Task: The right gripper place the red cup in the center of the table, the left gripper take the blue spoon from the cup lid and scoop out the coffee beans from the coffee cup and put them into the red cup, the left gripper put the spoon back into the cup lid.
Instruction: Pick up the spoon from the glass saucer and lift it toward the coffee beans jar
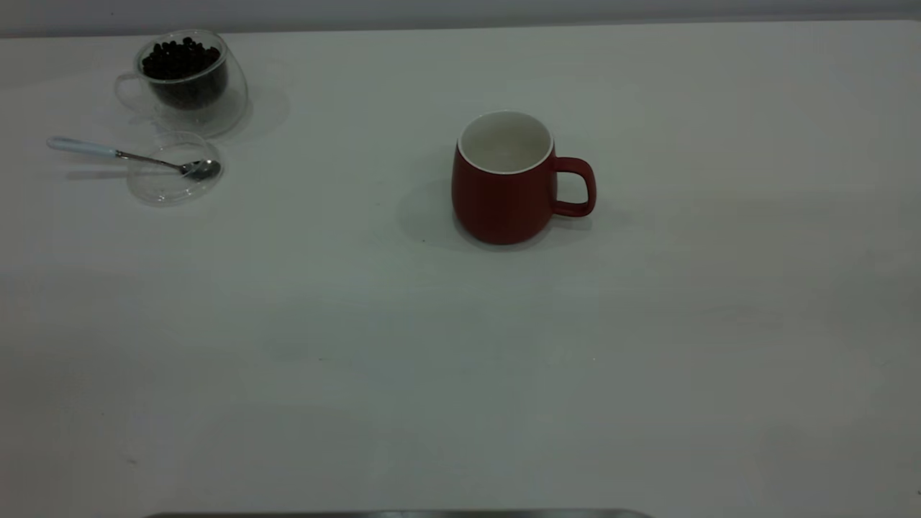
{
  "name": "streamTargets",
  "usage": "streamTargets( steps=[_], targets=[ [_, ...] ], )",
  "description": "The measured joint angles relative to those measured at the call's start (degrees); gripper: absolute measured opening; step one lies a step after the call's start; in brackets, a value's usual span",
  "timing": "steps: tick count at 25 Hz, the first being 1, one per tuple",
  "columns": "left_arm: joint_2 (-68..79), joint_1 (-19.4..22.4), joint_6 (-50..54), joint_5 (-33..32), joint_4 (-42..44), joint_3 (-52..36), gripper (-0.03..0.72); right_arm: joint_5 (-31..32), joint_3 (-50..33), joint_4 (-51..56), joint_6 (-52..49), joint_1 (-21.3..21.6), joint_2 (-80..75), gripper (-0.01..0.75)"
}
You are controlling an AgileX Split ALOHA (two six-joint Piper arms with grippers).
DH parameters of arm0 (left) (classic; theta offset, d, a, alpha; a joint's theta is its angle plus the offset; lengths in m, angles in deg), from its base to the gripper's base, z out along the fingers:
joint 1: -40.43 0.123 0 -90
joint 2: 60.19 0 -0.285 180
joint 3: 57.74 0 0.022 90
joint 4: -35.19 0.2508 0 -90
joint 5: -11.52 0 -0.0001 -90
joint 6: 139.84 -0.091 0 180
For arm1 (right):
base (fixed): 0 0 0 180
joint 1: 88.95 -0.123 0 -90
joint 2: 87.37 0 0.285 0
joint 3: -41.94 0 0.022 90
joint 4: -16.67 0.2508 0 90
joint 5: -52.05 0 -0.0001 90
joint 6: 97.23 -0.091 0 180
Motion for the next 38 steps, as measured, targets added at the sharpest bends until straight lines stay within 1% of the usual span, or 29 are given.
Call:
streamTargets(
  steps=[4, 7, 9, 12, 14, 21, 38],
  targets=[
    [0.0, 0.0, 0.0, 0.0, 0.0, 0.0, 0.588, 0.0, -3.01, 0.92, 0.0, 5.23, 7.67, 0.59],
    [0.0, 0.0, 0.0, 0.0, 0.0, 0.0, 0.588, -0.13, -4.97, 1.98, 0.0, 6.82, 9.86, 0.59],
    [0.0, 0.0, 0.0, 0.0, 0.0, 0.0, 0.588, -1.47, -6.34, 2.63, 0.11, 7.12, 10.18, 0.59],
    [0.0, 0.0, 0.0, 0.0, 0.0, 0.0, 0.588, -5.16, -8.33, 3.62, 1.29, 7.19, 10.18, 0.59],
    [0.0, 0.0, 0.0, 0.0, 0.0, 0.0, 0.588, -6.25, -9.14, 3.99, 1.82, 7.42, 10.18, 0.59],
    [0.0, 0.0, 0.0, 0.0, 0.0, 0.0, 0.588, -6.37, -9.63, 4.71, 2.62, 9.94, 12.08, 0.59],
    [0.0, 0.0, 0.0, 0.0, 0.0, 0.0, 0.588, -6.16, -10.12, 4.71, 2.68, 10.04, 13.04, 0.59]
  ],
)
